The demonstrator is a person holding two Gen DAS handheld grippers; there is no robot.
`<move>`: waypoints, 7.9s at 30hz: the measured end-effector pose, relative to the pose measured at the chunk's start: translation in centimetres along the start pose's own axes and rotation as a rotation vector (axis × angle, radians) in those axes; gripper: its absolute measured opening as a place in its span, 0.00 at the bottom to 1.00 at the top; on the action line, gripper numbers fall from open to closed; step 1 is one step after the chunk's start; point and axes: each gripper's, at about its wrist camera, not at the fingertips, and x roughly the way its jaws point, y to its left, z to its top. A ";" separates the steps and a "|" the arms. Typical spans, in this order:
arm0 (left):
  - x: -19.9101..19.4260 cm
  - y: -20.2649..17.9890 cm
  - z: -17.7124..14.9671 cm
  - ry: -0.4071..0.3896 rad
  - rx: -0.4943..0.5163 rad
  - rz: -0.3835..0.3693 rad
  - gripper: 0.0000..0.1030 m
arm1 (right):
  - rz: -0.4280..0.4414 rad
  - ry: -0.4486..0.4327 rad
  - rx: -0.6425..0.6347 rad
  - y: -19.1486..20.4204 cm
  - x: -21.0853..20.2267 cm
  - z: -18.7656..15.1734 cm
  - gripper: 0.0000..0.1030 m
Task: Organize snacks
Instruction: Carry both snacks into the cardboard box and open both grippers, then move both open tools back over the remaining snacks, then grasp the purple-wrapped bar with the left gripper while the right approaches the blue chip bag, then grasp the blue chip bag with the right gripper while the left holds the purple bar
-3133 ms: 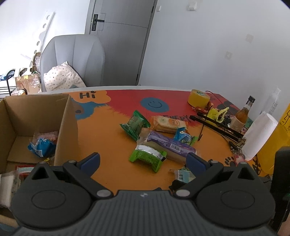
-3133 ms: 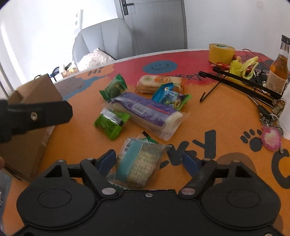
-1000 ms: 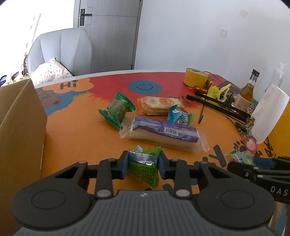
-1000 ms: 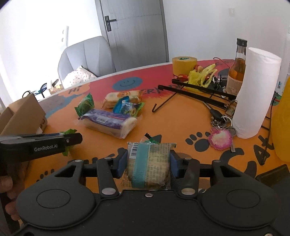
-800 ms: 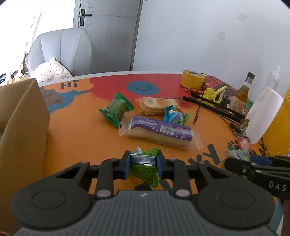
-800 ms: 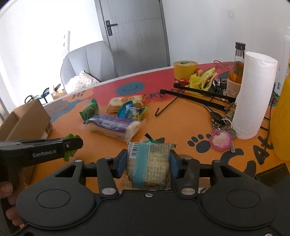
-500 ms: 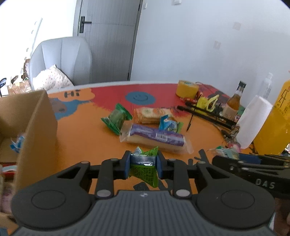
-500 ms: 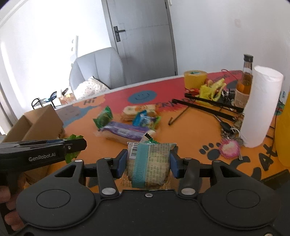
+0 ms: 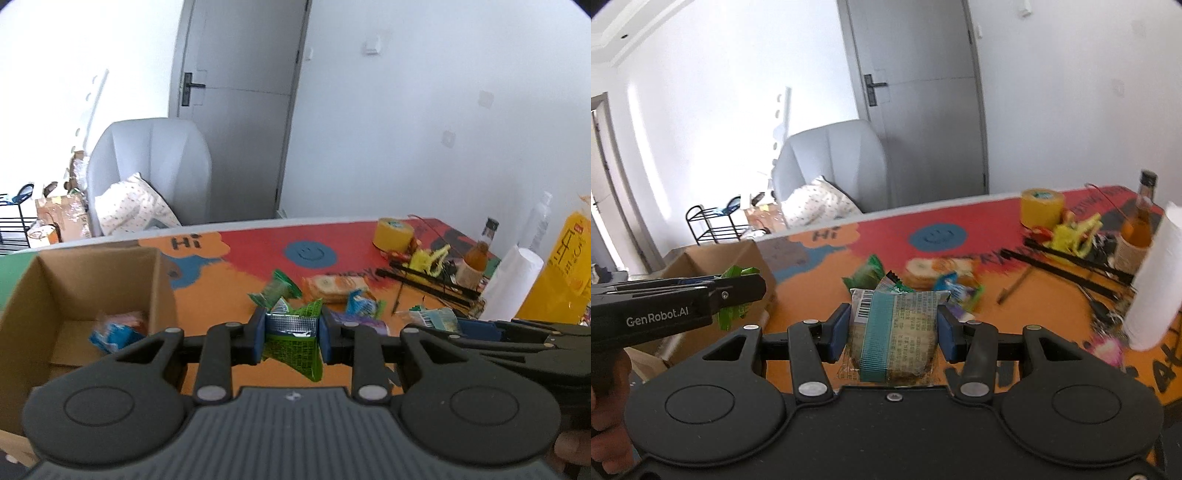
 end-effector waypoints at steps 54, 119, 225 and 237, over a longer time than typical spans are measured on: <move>-5.2 15.7 0.2 -0.013 -0.211 0.241 0.46 | 0.296 -0.002 -0.125 15.1 5.3 4.7 0.47; 6.3 -0.5 0.4 0.100 -0.054 0.058 0.93 | 0.003 0.065 0.185 -10.0 6.6 -0.2 0.26; 10.5 0.7 -1.0 0.180 -0.062 0.051 0.30 | 0.072 0.105 0.213 -8.2 9.9 0.7 0.30; 5.9 1.0 0.5 0.094 -0.065 0.049 0.30 | 0.106 0.039 0.171 -5.2 6.1 1.9 0.30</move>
